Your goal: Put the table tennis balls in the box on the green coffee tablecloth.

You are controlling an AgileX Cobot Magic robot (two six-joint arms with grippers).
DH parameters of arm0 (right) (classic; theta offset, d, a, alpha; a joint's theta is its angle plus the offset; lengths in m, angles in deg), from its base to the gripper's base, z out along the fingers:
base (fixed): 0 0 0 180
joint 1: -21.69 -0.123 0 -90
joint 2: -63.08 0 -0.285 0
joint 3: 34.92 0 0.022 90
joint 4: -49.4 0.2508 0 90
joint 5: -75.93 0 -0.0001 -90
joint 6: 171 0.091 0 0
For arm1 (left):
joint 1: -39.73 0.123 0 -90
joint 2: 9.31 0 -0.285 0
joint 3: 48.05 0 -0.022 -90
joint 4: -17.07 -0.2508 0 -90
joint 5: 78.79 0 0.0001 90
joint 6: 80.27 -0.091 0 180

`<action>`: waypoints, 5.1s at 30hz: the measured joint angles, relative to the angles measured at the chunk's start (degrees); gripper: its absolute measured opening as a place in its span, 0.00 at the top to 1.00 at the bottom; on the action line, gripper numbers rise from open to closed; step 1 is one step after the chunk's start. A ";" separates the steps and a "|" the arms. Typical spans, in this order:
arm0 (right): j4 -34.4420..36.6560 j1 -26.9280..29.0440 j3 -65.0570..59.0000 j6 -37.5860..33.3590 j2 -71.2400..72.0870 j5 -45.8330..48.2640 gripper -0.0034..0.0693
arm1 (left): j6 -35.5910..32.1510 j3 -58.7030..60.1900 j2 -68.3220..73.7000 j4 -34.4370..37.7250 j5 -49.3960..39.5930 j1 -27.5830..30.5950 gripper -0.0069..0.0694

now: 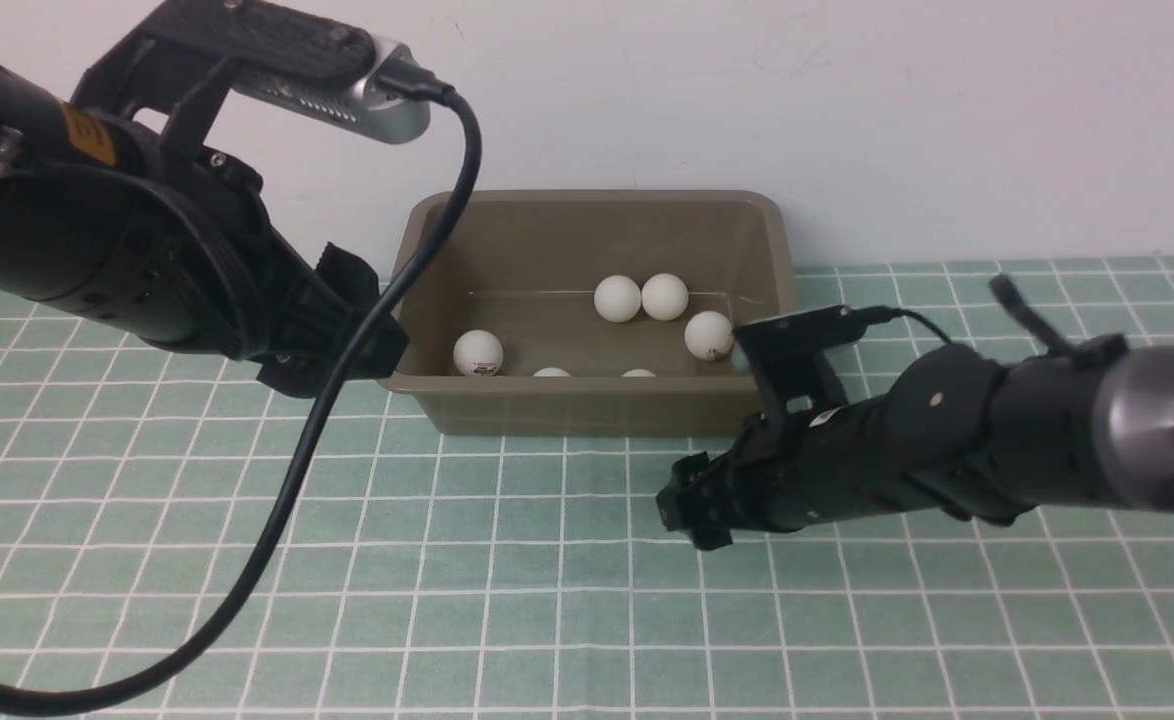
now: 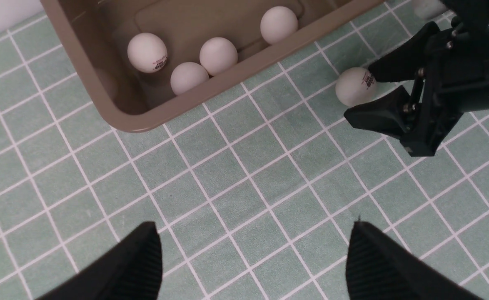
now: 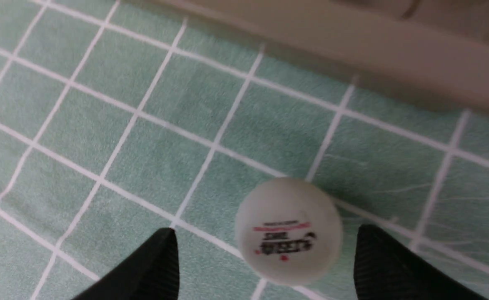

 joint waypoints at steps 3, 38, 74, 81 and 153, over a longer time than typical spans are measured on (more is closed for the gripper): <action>0.19 -0.43 0.15 -0.04 -0.73 -1.92 0.26 | -0.05 0.00 0.00 0.00 0.00 0.00 0.21; -8.64 6.36 18.15 -5.97 3.06 10.12 0.47 | -0.41 0.00 0.00 -0.05 -0.11 0.00 0.21; -30.86 22.81 39.65 7.22 14.05 23.51 0.31 | -0.46 0.00 0.00 0.01 -0.35 0.00 0.21; -38.97 24.50 38.86 14.06 26.83 33.53 0.32 | -0.46 0.00 0.00 0.01 1.58 0.00 0.21; -42.72 24.50 -43.80 19.66 87.71 20.42 0.52 | -1.76 0.00 0.15 0.01 4.51 0.00 0.21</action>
